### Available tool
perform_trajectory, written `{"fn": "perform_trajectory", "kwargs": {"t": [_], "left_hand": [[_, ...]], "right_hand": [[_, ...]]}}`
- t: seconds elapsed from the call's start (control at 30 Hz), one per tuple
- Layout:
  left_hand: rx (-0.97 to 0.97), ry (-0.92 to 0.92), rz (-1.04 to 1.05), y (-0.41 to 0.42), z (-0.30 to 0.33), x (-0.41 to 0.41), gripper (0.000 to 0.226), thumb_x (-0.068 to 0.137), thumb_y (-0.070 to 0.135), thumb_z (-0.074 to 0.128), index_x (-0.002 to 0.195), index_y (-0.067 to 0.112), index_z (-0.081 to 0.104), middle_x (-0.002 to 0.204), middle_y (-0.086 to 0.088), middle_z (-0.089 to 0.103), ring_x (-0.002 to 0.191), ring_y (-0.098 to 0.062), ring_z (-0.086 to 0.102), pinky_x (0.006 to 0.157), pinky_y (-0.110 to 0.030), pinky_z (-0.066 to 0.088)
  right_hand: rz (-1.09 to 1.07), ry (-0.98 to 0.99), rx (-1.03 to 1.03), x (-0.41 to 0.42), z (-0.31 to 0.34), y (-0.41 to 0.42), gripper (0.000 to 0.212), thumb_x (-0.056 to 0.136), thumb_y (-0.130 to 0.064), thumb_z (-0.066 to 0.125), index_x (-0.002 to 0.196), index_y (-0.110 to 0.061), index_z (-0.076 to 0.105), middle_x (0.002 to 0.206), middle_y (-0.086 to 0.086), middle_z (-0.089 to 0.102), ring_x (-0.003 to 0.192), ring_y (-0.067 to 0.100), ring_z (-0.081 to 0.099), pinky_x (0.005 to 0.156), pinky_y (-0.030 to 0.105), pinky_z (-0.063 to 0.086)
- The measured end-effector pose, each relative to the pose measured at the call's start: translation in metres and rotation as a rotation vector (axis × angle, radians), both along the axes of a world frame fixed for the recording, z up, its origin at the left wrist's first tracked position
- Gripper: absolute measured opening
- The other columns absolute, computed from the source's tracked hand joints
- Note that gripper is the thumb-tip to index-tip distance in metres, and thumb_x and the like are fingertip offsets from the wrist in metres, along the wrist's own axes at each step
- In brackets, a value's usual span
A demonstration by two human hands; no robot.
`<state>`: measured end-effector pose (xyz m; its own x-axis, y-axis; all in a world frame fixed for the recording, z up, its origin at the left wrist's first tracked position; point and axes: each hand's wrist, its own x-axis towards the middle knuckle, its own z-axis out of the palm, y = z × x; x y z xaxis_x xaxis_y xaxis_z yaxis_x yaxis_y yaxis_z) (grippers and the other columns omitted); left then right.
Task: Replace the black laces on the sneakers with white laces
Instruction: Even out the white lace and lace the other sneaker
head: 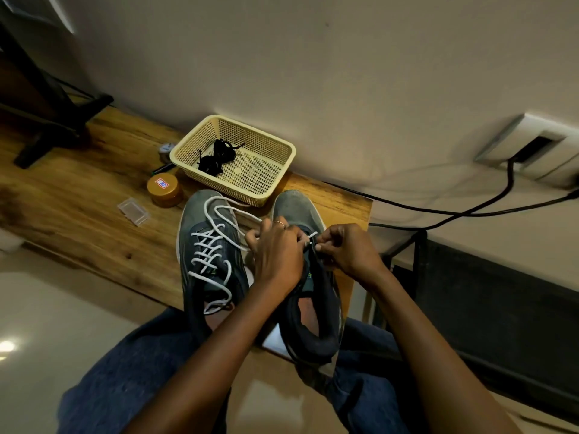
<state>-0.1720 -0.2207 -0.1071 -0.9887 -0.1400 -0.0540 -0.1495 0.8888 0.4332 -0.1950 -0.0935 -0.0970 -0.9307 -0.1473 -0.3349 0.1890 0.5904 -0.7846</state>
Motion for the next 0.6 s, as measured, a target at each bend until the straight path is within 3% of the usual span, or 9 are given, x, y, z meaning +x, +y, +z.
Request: {"fn": "perform_trajectory", "kwargs": {"t": [0.3, 0.47, 0.6], "left_hand": [[-0.035, -0.009, -0.018, -0.0005, -0.0022, -0.0011, 0.018, 0.098, 0.027, 0.049, 0.103, 0.028, 0.066, 0.125, 0.004, 0.052, 0.12, -0.018, 0.035, 0.085, -0.035, 0.014], [-0.027, 0.014, -0.026, -0.0014, -0.0042, 0.0003, 0.015, 0.096, 0.026, 0.052, 0.097, 0.031, 0.066, 0.12, 0.006, 0.053, 0.117, -0.015, 0.036, 0.072, -0.03, 0.006], [0.001, 0.003, -0.03, -0.0022, -0.0029, -0.0003, 0.016, 0.096, 0.032, 0.051, 0.102, 0.032, 0.066, 0.123, 0.006, 0.052, 0.118, -0.016, 0.038, 0.088, -0.035, 0.018]], "right_hand": [[-0.022, -0.03, -0.059, -0.0005, -0.0069, -0.001, 0.008, 0.089, -0.001, 0.062, 0.083, -0.007, 0.063, 0.072, 0.008, 0.063, 0.062, 0.015, 0.062, 0.055, 0.022, 0.052], [-0.028, -0.014, -0.057, -0.0011, -0.0106, -0.0027, 0.005, 0.087, -0.001, 0.064, 0.085, -0.005, 0.064, 0.069, 0.005, 0.063, 0.058, 0.011, 0.06, 0.056, 0.023, 0.055], [-0.093, -0.048, -0.103, -0.0007, -0.0093, -0.003, 0.015, 0.087, 0.0, 0.065, 0.076, -0.009, 0.061, 0.067, 0.007, 0.062, 0.057, 0.015, 0.059, 0.055, 0.025, 0.054]]}}
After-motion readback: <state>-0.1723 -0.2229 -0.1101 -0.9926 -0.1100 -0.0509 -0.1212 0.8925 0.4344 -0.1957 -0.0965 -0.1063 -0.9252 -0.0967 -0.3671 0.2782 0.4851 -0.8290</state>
